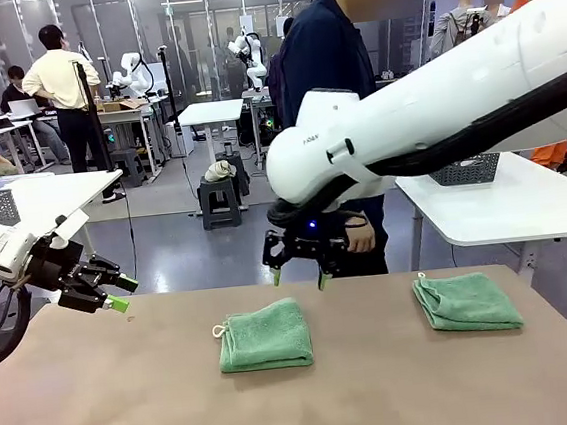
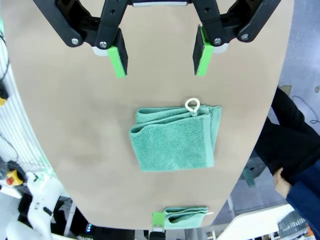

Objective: Fold the towels and place them in the basket.
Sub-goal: When a person lays out a Towel with hook on the table, fold it in half twice.

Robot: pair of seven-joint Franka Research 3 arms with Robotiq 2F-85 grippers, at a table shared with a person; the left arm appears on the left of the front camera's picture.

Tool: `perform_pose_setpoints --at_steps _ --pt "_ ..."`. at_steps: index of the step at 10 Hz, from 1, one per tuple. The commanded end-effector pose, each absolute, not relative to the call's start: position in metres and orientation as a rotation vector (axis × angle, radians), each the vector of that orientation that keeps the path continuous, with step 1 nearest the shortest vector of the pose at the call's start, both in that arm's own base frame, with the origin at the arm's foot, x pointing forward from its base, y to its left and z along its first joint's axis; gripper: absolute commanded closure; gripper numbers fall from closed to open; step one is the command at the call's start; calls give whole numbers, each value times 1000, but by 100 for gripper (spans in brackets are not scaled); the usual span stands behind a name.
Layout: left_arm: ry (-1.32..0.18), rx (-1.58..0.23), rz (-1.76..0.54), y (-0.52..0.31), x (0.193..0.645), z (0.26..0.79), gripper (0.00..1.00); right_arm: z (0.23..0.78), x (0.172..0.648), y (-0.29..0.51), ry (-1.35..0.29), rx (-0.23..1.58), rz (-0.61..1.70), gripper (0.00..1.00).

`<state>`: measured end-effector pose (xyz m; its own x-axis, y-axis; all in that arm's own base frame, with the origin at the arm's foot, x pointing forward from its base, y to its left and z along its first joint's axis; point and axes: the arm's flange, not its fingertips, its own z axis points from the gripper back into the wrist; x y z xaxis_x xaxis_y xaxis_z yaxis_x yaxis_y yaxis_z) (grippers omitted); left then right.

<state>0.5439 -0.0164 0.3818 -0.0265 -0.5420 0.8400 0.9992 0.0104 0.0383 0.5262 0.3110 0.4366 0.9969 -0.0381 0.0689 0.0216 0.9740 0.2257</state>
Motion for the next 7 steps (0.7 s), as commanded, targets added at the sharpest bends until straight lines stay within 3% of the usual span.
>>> perform_pose_setpoints --at_steps 1,4,5,7 --pt "-814 -745 -1439 -16 543 384 32 425 510 294 -128 254 100 13" --pt "-814 -745 -1439 -16 543 384 32 423 515 283 -144 305 138 13" --pt "-814 -745 -1439 -16 543 384 32 423 517 294 -120 221 105 13" --pt "-814 -745 -1439 -16 543 384 32 423 517 294 -120 221 105 13"
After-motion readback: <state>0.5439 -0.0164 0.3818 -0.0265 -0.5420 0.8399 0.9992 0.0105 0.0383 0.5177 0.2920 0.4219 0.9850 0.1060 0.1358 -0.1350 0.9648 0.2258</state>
